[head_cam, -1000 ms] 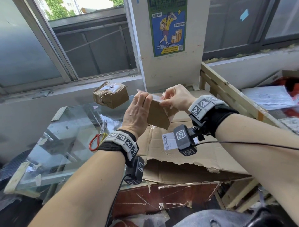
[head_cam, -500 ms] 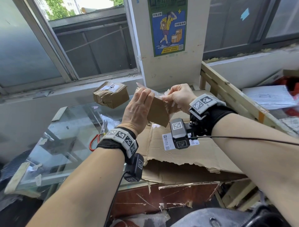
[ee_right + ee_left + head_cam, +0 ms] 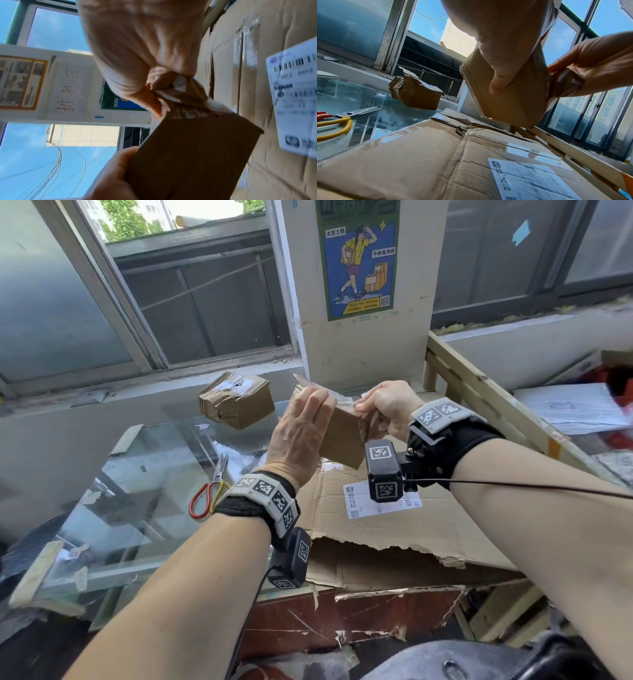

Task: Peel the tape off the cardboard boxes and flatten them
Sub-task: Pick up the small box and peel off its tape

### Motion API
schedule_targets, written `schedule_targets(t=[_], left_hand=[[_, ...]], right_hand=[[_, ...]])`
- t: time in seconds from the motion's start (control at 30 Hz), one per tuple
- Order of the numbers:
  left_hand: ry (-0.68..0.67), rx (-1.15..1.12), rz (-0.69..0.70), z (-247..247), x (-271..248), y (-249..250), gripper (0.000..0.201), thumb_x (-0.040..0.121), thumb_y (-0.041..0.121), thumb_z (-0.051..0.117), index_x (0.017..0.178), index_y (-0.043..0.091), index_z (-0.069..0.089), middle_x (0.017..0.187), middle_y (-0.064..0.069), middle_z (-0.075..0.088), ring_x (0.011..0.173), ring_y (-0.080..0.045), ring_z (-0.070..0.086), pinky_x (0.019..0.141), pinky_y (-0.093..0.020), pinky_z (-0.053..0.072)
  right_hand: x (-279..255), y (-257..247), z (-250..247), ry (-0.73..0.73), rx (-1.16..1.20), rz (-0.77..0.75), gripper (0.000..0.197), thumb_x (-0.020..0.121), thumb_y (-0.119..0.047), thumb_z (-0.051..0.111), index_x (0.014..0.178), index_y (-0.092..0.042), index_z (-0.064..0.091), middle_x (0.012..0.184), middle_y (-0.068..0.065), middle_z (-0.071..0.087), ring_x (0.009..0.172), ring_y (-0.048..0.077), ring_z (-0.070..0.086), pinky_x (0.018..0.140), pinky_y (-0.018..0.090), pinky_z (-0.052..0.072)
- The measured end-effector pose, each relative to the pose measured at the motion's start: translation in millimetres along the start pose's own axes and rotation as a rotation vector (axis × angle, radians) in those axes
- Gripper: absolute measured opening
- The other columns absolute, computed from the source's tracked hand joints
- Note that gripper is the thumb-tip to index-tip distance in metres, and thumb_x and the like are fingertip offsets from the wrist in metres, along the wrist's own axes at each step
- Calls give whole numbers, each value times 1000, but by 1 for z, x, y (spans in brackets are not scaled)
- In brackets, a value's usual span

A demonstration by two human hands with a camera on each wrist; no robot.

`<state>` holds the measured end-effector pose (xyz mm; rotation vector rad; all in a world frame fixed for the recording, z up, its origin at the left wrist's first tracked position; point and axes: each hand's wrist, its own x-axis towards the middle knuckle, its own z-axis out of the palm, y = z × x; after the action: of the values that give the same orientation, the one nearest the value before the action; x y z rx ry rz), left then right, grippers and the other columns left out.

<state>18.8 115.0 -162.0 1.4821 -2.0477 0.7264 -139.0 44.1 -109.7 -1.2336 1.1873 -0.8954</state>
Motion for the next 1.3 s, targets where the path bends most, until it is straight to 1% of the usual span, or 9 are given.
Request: schedule_targets(t=[0.17,0.3,0.6,0.7,0.87,0.97,1.1,1.2,1.3], left_hand=[[34,-32,21,-1,-3,1,83,54,0,84,125,9,42,123,-5,36,121,-25,36,94,-38,50],[58,-33,50,-2,-11,-4,79,58,0,83,125,8,40,124,-6,36,123,-27,36,94,-41,50],[113,-21,115,-2,-15,-6,77,59,5,84,121,8,40,123,-9,36,122,-28,38,90,-42,52],[6,2,-109,1,-14,-1,94,57,7,85,133,16,32,130,-9,29,124,-30,34,96,-46,50],[-480,-709,-818,-6,11,11,147,50,30,91,147,40,-18,145,-9,28,130,-24,39,105,-45,44],[-362,-1135,-1163,-17,24,15,131,45,51,86,149,32,8,138,-10,47,114,-28,58,91,-50,53],[-215,-1348,-1229,-25,26,14,65,80,30,77,134,23,41,122,-8,59,101,-25,63,81,-42,57],[-131,-1478,-1237,-24,23,10,61,86,13,70,139,24,42,115,-4,62,92,-18,64,72,-34,57],[-123,-1548,-1230,-23,21,10,66,84,8,70,141,25,42,119,-7,63,94,-21,64,77,-39,56]], right_hand=[[-6,-5,-7,-282,-6,-5,28,81,8,41,92,-17,51,100,10,63,74,19,53,58,27,38],[-7,-7,-12,-394,-59,-18,51,91,-22,56,136,-37,40,131,5,46,99,21,58,61,27,43],[-4,-8,-8,-493,-586,-61,24,93,-32,58,95,-9,61,89,15,61,83,29,59,75,43,50],[-4,-8,1,-384,-621,-201,29,95,-25,56,68,-16,52,79,9,54,77,25,54,64,33,47],[0,1,6,-55,-960,-626,21,92,-24,59,74,-13,53,110,10,38,101,24,42,99,36,36],[1,14,4,-90,-920,-782,17,89,-16,61,74,-9,58,107,10,39,104,30,43,98,44,39],[-1,19,6,-83,-774,-839,15,87,-14,65,74,-6,62,106,3,31,110,27,40,101,39,38],[-1,14,7,-171,-647,-572,28,87,-18,66,62,-12,56,109,4,34,112,21,39,105,31,35],[-3,14,7,-193,-483,-433,35,87,-15,67,57,-16,49,111,3,35,102,11,41,82,10,45]])
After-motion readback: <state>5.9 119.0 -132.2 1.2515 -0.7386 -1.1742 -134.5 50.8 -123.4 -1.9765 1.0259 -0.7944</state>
